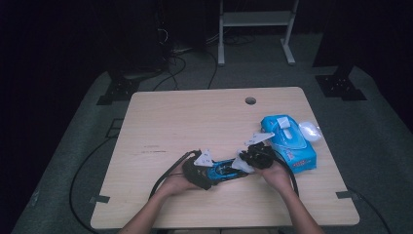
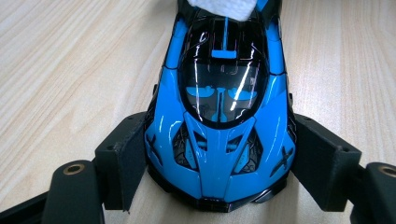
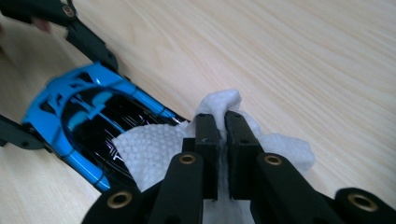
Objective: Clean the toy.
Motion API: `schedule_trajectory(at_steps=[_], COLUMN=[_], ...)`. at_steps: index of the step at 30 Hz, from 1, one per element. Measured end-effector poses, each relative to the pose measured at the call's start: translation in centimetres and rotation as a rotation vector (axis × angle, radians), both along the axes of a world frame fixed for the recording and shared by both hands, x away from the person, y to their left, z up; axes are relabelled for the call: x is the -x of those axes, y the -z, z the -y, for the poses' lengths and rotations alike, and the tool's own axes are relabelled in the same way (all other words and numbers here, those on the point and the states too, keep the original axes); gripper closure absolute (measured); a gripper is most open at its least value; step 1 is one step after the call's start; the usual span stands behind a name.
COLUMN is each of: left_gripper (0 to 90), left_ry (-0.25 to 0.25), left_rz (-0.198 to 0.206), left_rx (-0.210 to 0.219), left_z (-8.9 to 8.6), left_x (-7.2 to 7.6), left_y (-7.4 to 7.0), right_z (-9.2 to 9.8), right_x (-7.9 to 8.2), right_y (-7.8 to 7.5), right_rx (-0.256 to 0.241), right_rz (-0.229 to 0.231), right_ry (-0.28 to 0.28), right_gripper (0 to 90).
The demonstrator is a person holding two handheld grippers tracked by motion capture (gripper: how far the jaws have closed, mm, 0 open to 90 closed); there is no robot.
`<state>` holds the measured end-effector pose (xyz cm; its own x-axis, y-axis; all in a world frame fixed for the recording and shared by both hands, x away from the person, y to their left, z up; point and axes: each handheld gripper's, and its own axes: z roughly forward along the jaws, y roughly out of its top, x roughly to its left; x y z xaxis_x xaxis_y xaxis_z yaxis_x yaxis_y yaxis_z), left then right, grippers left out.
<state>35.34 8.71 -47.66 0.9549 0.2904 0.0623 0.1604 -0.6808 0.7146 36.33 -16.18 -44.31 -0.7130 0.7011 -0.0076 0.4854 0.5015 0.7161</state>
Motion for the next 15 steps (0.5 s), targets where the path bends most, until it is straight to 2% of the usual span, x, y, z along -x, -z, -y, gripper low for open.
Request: schedule_trajectory(at_steps=[5, 9, 11, 13, 15], left_gripper=[25.2, 25.2, 25.2, 25.2, 25.2], left_ry=[0.0, -0.002, 0.0, 0.001, 0.001], left_rz=[0.0, -0.001, 0.0, 0.0, -0.001], left_rx=[0.001, -0.001, -0.001, 0.002, 0.005], left_z=[0.1, 0.1, 0.0, 0.0, 0.0], left_x=[0.0, 0.0, 0.0, 0.0, 0.0], left_y=[0.0, 0.0, 0.0, 0.0, 0.0], right_z=[1.7, 1.0, 0.4, 0.6, 1.3], right_x=[0.4, 0.6, 0.5, 0.8, 1.3], right_y=[-0.2, -0.4, -0.3, -0.2, -0.2], right_rx=[0.0, -0.016, 0.017, 0.048, 0.035], right_rz=[0.001, 0.01, 0.015, 0.013, 0.014], right_ry=[0.042, 0.016, 0.0, -0.007, 0.0], right_gripper=[84.5, 84.5, 84.5, 84.4, 84.4])
